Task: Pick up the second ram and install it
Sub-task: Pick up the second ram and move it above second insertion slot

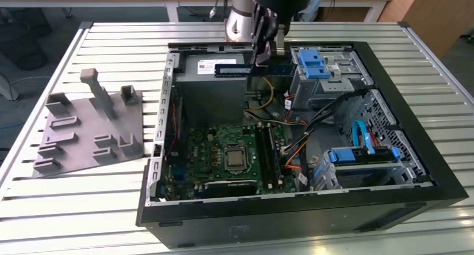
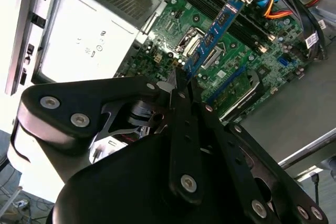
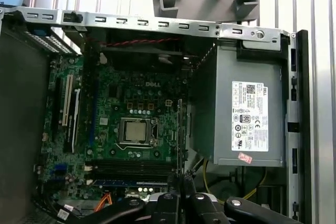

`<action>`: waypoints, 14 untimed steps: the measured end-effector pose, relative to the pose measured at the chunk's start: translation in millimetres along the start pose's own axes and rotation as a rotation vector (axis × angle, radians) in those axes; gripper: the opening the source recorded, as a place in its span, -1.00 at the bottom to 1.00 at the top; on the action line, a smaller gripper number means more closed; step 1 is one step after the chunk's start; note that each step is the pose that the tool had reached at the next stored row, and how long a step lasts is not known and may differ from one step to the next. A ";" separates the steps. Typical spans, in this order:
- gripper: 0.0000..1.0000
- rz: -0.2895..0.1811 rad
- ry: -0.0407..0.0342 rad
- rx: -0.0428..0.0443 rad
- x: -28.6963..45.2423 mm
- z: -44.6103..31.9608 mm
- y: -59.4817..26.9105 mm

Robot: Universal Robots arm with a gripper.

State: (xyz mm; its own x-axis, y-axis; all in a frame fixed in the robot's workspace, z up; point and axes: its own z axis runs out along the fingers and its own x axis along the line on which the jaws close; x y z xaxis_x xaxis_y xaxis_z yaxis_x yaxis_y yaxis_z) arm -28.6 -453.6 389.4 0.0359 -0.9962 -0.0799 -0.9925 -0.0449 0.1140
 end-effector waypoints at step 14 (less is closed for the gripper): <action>-0.72 0.023 -0.0100 0.0021 18.2 11.0 -6.7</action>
State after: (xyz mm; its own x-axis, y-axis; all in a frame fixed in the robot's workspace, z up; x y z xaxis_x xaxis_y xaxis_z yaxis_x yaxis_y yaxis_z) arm -22.5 -470.5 376.3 0.0115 -0.9961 -0.0871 -0.9933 -0.0214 0.1139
